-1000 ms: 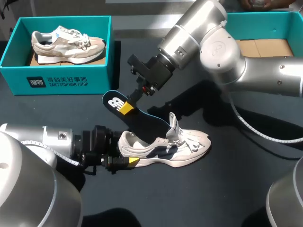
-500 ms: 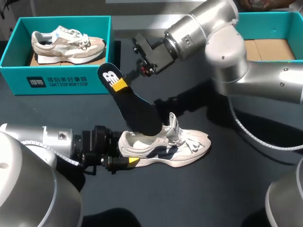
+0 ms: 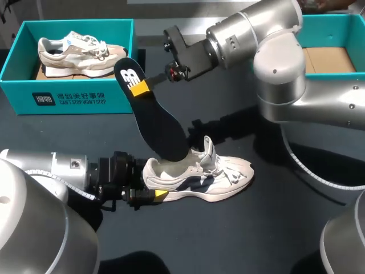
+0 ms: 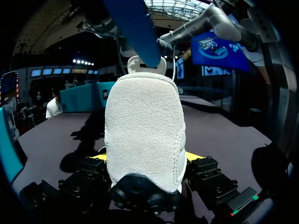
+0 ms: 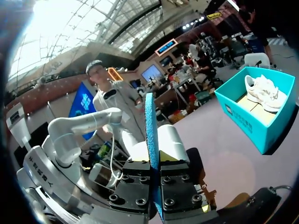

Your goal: Take the shoe out of the shoebox, open the shoe tongue, remove and reinsert the insole, then place the shoe into the shoebox

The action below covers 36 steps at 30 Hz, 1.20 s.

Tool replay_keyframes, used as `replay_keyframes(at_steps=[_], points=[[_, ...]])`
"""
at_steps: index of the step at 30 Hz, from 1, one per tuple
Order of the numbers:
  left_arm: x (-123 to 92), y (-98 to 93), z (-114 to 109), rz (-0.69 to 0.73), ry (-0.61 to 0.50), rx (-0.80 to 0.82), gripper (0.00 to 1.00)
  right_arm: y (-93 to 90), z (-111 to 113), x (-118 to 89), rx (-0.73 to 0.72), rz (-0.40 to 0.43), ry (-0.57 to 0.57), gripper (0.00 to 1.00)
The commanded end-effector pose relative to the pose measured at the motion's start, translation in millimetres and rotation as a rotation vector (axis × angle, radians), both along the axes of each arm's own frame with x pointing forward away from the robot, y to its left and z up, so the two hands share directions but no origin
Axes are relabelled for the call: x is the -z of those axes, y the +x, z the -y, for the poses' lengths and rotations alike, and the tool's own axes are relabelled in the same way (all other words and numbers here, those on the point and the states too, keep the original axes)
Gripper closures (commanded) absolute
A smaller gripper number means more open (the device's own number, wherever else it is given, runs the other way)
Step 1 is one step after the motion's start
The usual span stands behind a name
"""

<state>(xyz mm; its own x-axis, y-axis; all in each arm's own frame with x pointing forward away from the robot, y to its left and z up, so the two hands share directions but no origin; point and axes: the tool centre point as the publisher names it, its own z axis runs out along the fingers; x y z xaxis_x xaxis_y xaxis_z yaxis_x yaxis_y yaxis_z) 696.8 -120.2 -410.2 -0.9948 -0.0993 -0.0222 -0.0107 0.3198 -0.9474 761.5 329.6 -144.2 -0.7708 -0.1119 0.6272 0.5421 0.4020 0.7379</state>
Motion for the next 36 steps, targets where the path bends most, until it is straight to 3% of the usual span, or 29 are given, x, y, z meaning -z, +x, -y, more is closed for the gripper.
replay_keyframes(at_steps=[1,4,11,19,25,27,29,36], points=[[1.2,-1.2,0.8,0.001,0.000,-0.003,1.00,-0.3,0.5,-0.2,0.000,0.000,-0.001,1.00],[1.2,-1.2,0.8,0.001,0.000,-0.003,1.00,4.1,2.8,-3.6,-0.002,0.011,-0.019,1.00],[1.2,-1.2,0.8,0.001,0.000,-0.003,1.00,5.0,57.9,-47.5,0.230,-0.075,0.066,1.00],[1.2,-1.2,0.8,0.001,0.000,-0.003,1.00,-1.4,84.7,-79.8,0.331,-0.110,0.113,1.00],[1.2,-1.2,0.8,0.001,0.000,-0.003,1.00,-16.9,94.3,-98.2,0.356,-0.153,0.142,1.00],[1.2,-1.2,0.8,0.001,0.000,-0.003,1.00,-26.9,94.1,-104.6,0.374,-0.220,0.095,1.00],[1.2,-1.2,0.8,0.001,0.000,-0.003,1.00,-37.4,95.7,-109.6,0.398,-0.219,0.087,1.00],[1.2,-1.2,0.8,0.001,0.000,-0.003,1.00,-37.4,95.7,-109.6,0.398,-0.219,0.087,1.00]])
